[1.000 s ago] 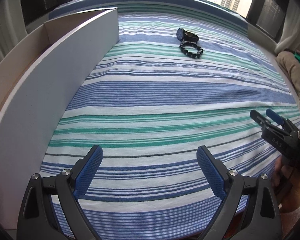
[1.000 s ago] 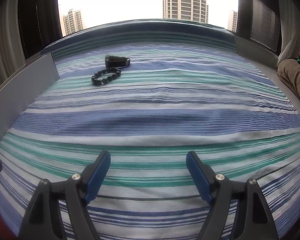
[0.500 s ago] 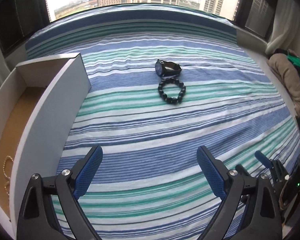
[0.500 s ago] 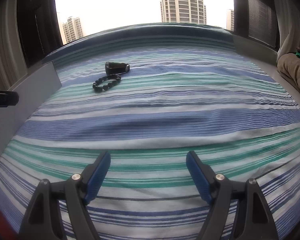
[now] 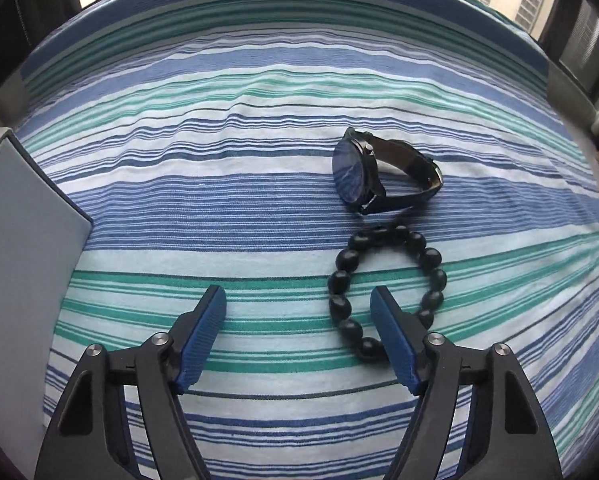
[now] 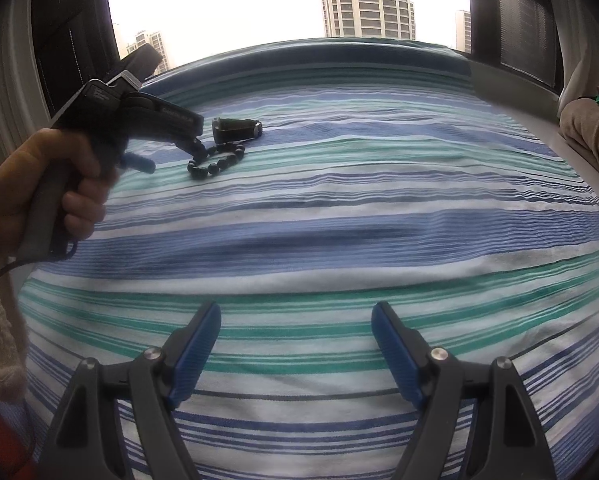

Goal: Organize jewelry
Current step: 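Lower the left tool onto the black bead bracelet and close on it, then lift the black bracelet with the left tool while the right tool grasps the black watch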

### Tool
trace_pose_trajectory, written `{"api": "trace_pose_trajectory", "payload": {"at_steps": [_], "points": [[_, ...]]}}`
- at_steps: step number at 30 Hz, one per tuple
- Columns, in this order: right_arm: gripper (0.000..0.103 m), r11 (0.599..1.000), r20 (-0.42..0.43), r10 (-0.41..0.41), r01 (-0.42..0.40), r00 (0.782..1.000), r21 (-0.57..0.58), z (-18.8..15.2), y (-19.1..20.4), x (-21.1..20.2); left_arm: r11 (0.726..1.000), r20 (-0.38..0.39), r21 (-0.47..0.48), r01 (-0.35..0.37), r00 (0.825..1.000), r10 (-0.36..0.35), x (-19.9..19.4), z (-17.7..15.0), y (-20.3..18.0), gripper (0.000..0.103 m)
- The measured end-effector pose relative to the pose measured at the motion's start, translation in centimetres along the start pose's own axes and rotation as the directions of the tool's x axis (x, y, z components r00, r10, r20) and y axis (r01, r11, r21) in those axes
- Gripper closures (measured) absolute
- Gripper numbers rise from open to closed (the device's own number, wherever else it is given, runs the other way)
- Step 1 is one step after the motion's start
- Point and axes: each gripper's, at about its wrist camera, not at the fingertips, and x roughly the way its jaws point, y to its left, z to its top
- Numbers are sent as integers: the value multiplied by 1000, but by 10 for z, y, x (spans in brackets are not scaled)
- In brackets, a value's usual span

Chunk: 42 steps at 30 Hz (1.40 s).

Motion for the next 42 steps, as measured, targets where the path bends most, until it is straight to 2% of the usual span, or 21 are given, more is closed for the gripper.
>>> {"api": "trace_pose_trajectory", "payload": {"at_steps": [1, 3, 4, 5, 6, 8, 11, 16, 21, 29, 35, 42], "points": [[24, 1000, -1, 3, -3, 1000, 2, 0, 0, 0, 1000, 27, 18, -18, 999, 18, -2, -2, -4, 33], [24, 1000, -4, 6, -6, 1000, 10, 1, -1, 1, 999, 43, 38, 2, 999, -3, -5, -7, -9, 48], [24, 1000, -8, 6, -6, 1000, 15, 1, -2, 2, 998, 48, 55, 5, 999, -7, -7, -9, -13, 64], [24, 1000, -12, 7, -7, 1000, 20, 1, -3, 3, 996, 50, 84, 6, 999, -10, -9, -11, -18, 85], [24, 1000, -18, 8, -7, 1000, 24, 2, -3, 4, 993, 49, 116, 1, 999, -7, -11, -14, -23, 93], [24, 1000, -25, 11, -10, 1000, 29, 2, -4, 5, 989, 49, 147, -29, 999, 22, -14, -19, -28, 94], [24, 999, -19, 8, -8, 1000, 35, 2, -6, 4, 993, 24, 107, 41, 999, -44, -23, -30, -17, 94], [24, 999, -20, 1, 0, 1000, 32, 2, -5, 6, 988, 48, 21, 154, 987, -155, -64, -53, 23, 94], [24, 1000, -23, -14, 15, 1000, 23, 3, -1, 10, 965, 96, -55, 258, 963, -252, -116, -76, 72, 94], [24, 999, -36, -40, 40, 999, 18, 3, -1, 15, 896, 171, -175, 407, 909, -380, -173, -123, 133, 94], [24, 997, -47, -76, 75, 996, -5, 4, 4, 17, 866, 196, -197, 461, 883, -426, -199, -157, 161, 94], [24, 995, -52, -101, 101, 994, -11, 3, 5, 18, 852, 212, -205, 482, 871, -443, -203, -179, 172, 94]]}}
